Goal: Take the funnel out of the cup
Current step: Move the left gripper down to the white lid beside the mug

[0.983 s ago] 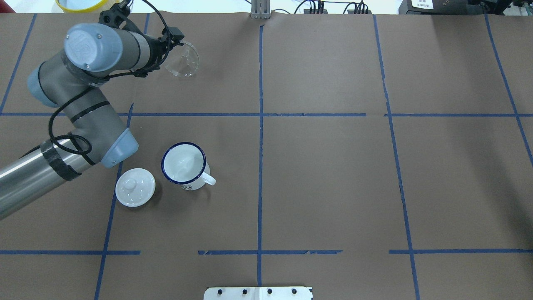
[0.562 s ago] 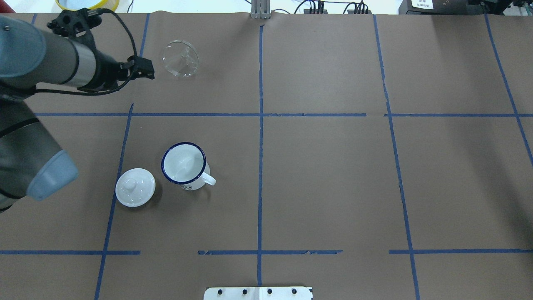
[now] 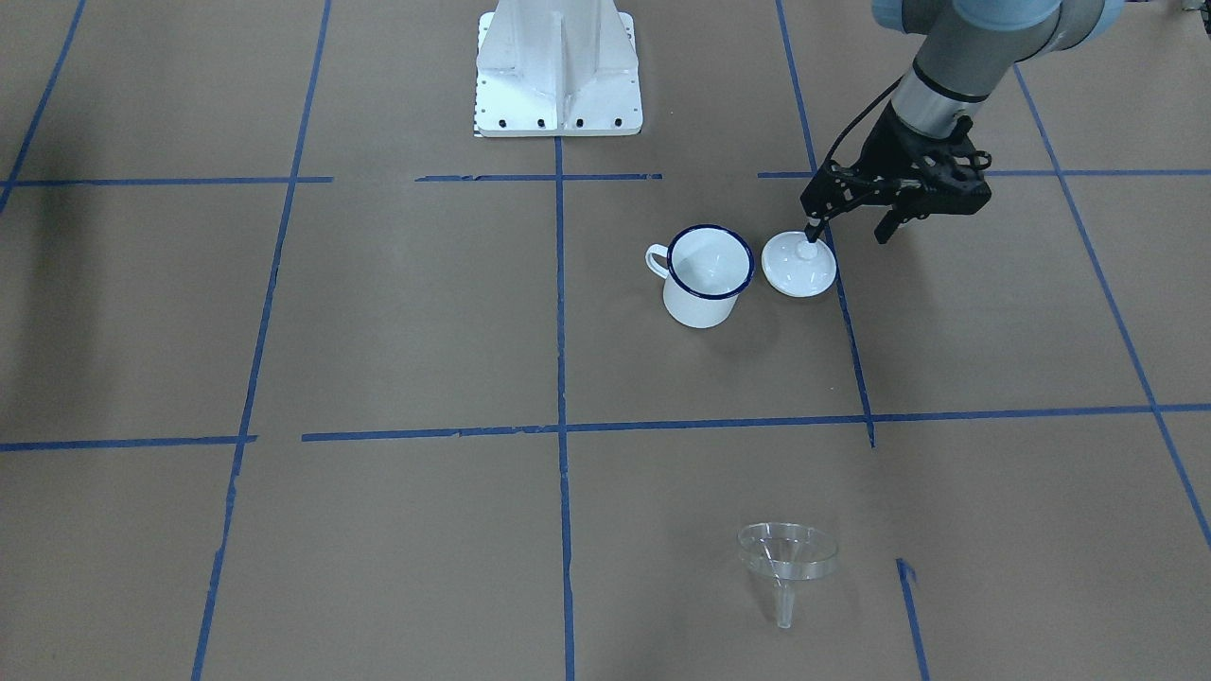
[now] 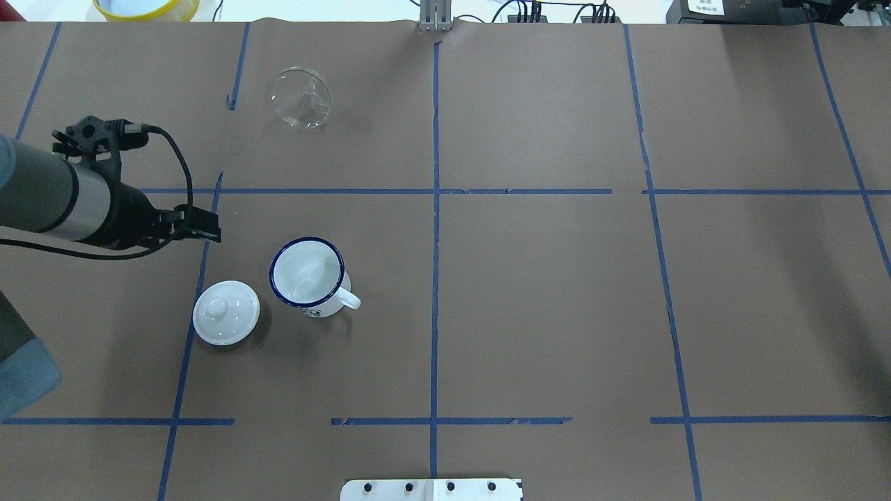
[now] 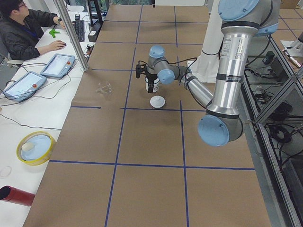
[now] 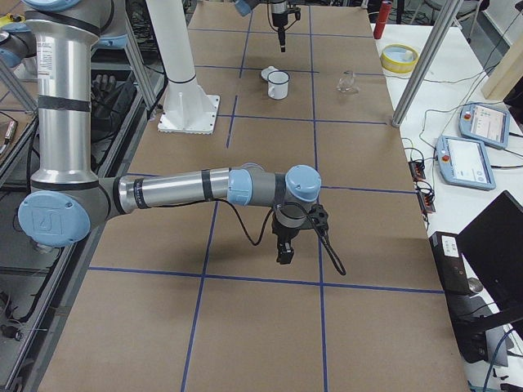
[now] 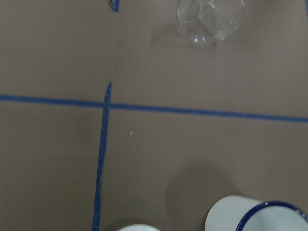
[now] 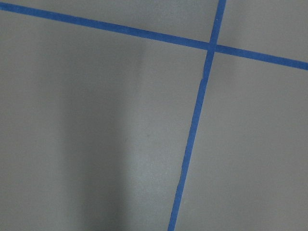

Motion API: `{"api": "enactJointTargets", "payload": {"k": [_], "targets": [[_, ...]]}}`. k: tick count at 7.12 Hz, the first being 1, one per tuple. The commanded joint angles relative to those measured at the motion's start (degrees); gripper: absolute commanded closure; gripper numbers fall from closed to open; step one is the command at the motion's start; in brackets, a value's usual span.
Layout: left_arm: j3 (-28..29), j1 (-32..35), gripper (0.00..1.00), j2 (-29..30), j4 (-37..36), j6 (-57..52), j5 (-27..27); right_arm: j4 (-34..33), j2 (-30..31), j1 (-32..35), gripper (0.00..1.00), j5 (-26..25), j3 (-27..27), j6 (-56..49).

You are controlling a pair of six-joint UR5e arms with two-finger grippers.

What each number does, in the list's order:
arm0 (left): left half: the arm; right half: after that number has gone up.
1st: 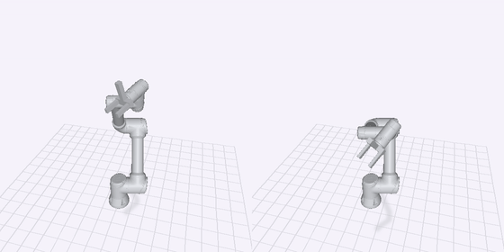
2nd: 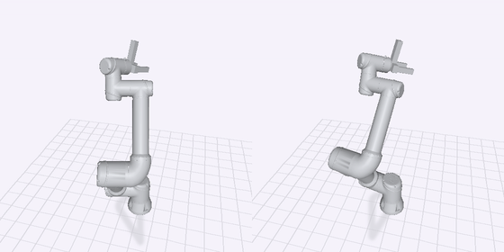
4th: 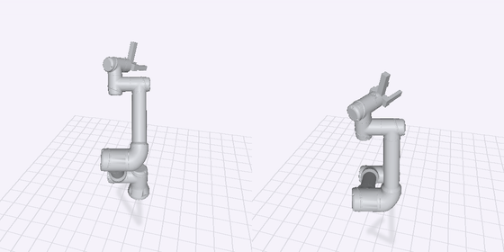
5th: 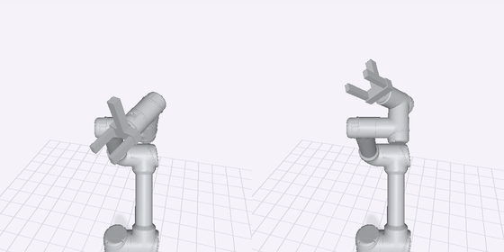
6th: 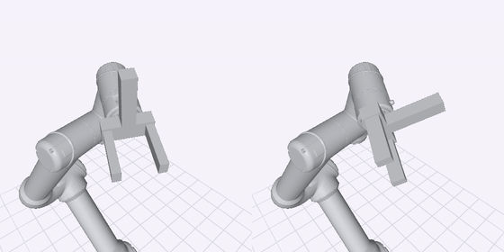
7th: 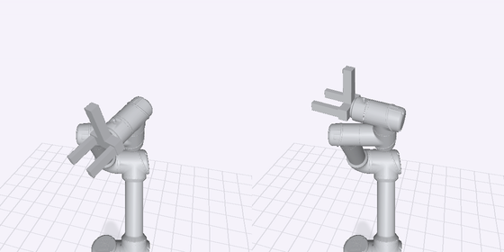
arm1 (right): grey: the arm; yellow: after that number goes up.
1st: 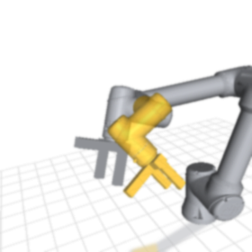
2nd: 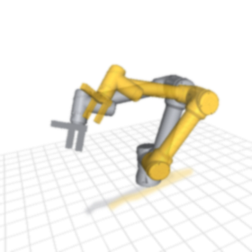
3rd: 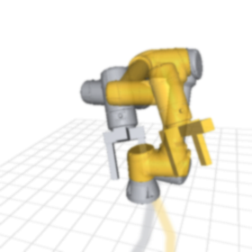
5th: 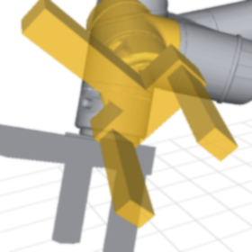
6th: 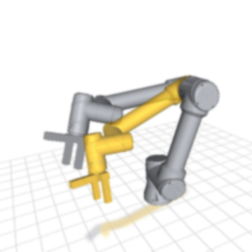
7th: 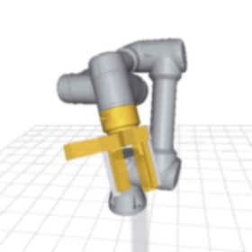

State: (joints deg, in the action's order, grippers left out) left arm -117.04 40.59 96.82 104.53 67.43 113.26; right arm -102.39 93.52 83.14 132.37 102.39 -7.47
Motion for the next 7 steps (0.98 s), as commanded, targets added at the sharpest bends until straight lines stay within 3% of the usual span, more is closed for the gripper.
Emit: {"api": "enactJointTargets", "payload": {"k": [1,4,7], "targets": [[4.7,-6.1,0.00,-0.3,0.1,3.0,-5.5,0.0,0.0,0.0,0.00,0.0,0.0,0.0],[5.1,-8.9,0.04,-0.1,0.1,4.7,-5.7,0.0,0.0,0.0,0.00,0.0,0.0,0.1],[5.0,-8.8,0.61,-0.1,0.1,4.7,-5.7,0.0,0.0,0.0,0.00,0.0,0.0,0.0]]}}
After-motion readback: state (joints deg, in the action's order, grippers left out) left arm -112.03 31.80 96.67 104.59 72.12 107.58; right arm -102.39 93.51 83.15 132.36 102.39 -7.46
